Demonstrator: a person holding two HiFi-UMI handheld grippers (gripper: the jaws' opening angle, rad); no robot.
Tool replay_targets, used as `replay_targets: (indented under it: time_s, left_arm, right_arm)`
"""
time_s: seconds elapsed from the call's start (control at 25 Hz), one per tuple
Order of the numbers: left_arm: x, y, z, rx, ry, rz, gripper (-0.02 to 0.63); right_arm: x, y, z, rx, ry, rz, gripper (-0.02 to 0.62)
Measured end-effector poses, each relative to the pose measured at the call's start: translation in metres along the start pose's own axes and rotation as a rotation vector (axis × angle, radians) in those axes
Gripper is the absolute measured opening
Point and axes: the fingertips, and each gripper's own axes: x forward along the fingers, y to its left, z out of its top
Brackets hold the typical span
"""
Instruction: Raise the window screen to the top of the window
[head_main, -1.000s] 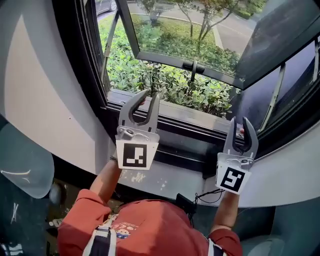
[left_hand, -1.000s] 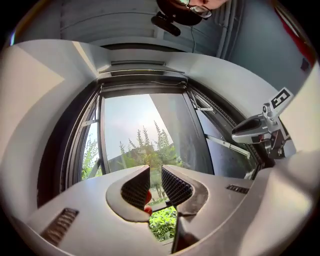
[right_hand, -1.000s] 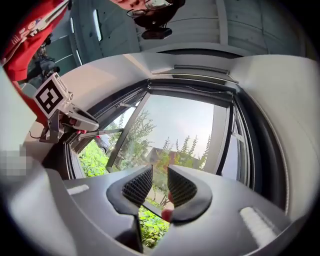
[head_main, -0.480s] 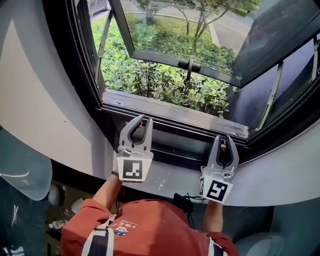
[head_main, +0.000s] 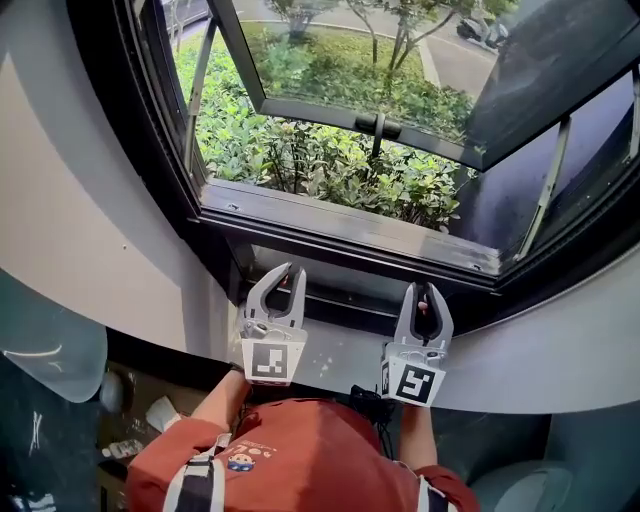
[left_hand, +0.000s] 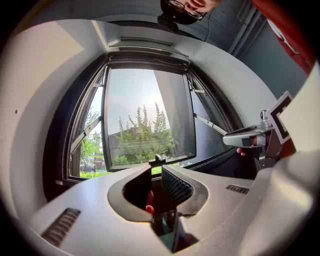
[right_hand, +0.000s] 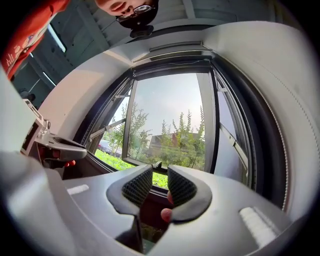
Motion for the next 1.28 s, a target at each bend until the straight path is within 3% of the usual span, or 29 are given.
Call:
replay_targets:
  time_s: [0.48,0.68,0.8,1.28]
  left_arm:
    - [-0.007,0.002,-0.009,0.001,0.029,0.014,0.057]
    - [-0.006,0.002,-0.006,0.006,0.018,0.013,0.051]
    - [-0.005,0.003,-0.004,0.008,0.016,0.014,0.006]
    - [-0.003,0.003,-0.001,0.0,0.001,0.017,0.006]
  right_arm:
    - [-0.008,0.003,-0.021,0.038,0.028,-0.013,0.101]
    - [-0.009,0.003,-0.021,0.04,0.021,-0.02,0.047]
    - [-0.009,0.001,-0.021,0.028,0.023,-0.031,0.011]
    - [-0.006,0.003,-0.02,0.009,0.028,-0.017,0.011]
